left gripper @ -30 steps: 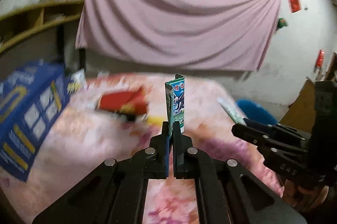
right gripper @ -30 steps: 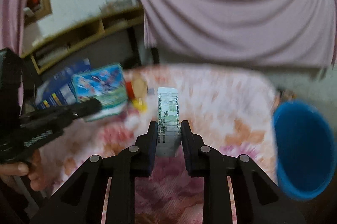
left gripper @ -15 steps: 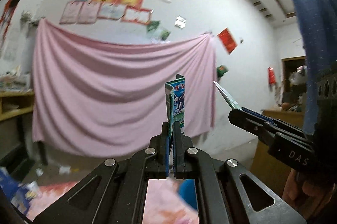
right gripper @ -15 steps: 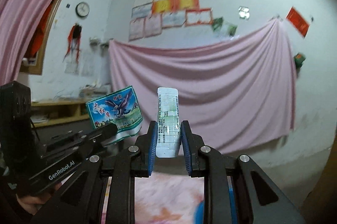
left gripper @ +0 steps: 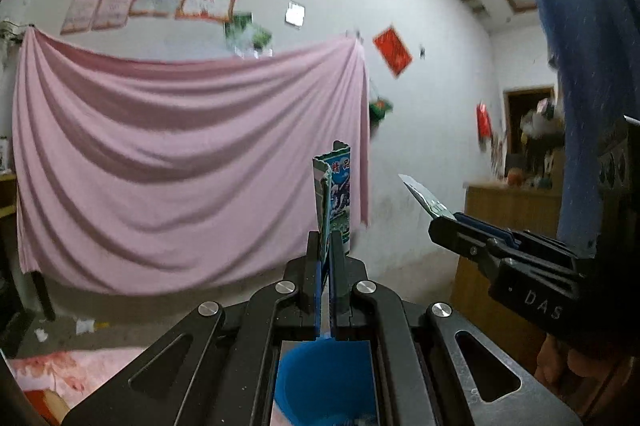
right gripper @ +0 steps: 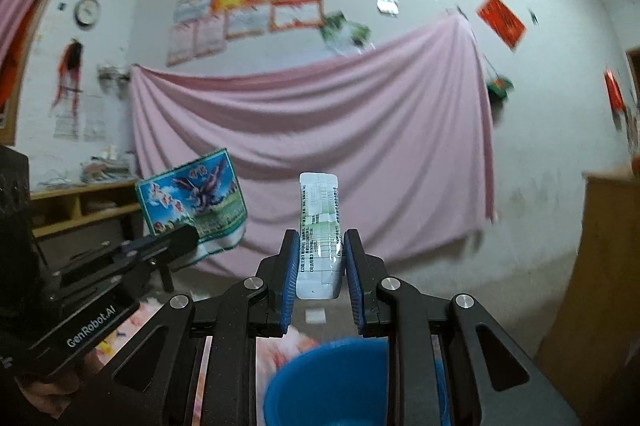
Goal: Collect trash
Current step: 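Lift the tube and packet and carry both over the blue basin, then open both grippers to drop the tube and packet into the basin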
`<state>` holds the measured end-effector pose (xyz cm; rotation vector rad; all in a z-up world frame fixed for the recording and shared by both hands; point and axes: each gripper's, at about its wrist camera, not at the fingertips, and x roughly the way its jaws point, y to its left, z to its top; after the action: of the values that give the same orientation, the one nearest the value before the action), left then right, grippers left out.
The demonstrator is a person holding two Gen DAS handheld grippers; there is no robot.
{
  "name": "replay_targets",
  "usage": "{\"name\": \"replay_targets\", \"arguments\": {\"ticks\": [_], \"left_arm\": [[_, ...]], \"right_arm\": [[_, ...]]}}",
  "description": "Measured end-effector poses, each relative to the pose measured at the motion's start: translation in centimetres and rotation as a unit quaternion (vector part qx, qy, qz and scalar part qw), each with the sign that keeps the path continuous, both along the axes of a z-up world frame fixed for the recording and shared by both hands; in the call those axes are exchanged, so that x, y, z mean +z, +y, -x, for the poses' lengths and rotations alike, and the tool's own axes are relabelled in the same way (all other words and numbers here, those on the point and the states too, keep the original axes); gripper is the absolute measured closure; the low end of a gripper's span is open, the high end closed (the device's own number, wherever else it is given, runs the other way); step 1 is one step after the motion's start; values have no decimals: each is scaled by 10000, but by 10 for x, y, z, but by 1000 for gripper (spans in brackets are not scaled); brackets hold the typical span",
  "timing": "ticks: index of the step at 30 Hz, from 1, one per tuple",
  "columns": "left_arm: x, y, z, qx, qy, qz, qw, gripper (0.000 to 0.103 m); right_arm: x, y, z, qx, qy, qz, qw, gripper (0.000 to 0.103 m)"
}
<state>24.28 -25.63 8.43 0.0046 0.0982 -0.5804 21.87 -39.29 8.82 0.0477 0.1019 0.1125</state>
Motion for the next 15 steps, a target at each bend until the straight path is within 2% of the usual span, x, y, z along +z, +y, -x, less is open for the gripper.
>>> {"name": "replay_targets", "arguments": {"ticks": [3, 7, 11, 15], "left_arm": [[-15, -16, -18, 49, 455, -333, 9984, 102], [-34, -26, -38, -34, 1060, -521, 9930, 102], [-43, -37, -59, -131, 1595, -668, 9848, 102], [-52, -41, -80, -262, 2205, -634, 9730, 102]], "right_arm": [[-23, -12, -16, -57, 526, -256, 9983, 82], [-45, -22, -27, -126, 1056, -503, 9931, 82], [-62, -25, -35, -212, 1507, -580, 9866, 82], [-76, -30, -42, -300, 1890, -695, 9791, 82]]}}
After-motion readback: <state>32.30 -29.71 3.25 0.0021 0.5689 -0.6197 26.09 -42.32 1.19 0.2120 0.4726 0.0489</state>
